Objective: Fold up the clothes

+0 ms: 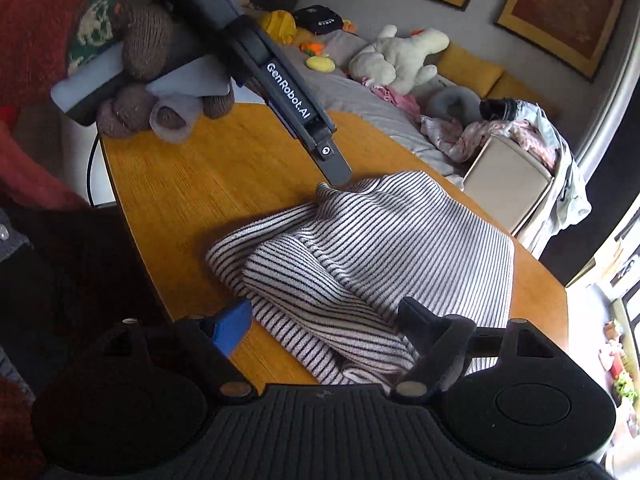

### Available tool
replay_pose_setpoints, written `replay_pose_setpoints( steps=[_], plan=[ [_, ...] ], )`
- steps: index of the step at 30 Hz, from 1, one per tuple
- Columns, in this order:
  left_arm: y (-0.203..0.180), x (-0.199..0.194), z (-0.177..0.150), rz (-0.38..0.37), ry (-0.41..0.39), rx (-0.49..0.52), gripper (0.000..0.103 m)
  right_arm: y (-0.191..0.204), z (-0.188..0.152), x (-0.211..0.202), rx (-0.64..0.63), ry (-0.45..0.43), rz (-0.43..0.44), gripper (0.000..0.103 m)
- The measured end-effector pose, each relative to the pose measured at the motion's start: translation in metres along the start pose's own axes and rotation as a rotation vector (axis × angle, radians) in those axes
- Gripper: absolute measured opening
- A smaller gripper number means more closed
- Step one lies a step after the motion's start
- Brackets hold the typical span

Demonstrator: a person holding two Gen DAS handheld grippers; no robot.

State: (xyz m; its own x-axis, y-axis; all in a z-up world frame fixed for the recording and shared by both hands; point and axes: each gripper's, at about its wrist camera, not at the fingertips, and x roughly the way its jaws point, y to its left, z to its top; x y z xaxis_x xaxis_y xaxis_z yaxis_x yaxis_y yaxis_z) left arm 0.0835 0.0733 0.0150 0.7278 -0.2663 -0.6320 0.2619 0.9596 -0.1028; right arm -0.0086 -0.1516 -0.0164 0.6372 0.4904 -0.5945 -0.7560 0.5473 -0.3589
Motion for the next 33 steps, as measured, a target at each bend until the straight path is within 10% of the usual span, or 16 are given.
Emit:
replay_pose_setpoints(
  steps=[4, 7, 11, 18, 24, 33],
  plan=[
    [-0.001, -0.014, -0.001, -0.017, -0.025, 0.053, 0.095, -0.027, 0.007, 0.010, 0.223, 0.022, 0.086, 0.039],
    [-0.003, -0.025, -0.003, -0.049, -0.041, 0.092, 0.097, -0.076, -0.004, 0.021, 0.580, 0.026, 0.206, 0.033],
    [-0.012, -0.036, -0.008, -0.099, -0.059, 0.184, 0.098, -0.098, -0.017, 0.025, 0.756, 0.016, 0.270, 0.032],
    [-0.048, -0.023, -0.029, -0.144, -0.006, 0.373, 0.099, -0.081, -0.010, 0.021, 0.609, 0.006, 0.187, 0.033],
    [-0.050, -0.003, -0.029, -0.103, 0.035, 0.338, 0.099, -0.035, 0.002, -0.006, 0.208, -0.049, 0.045, 0.067],
    [-0.040, -0.009, -0.021, -0.113, 0.025, 0.245, 0.099, -0.017, -0.020, -0.011, 0.051, -0.013, -0.079, 0.077]
  ],
)
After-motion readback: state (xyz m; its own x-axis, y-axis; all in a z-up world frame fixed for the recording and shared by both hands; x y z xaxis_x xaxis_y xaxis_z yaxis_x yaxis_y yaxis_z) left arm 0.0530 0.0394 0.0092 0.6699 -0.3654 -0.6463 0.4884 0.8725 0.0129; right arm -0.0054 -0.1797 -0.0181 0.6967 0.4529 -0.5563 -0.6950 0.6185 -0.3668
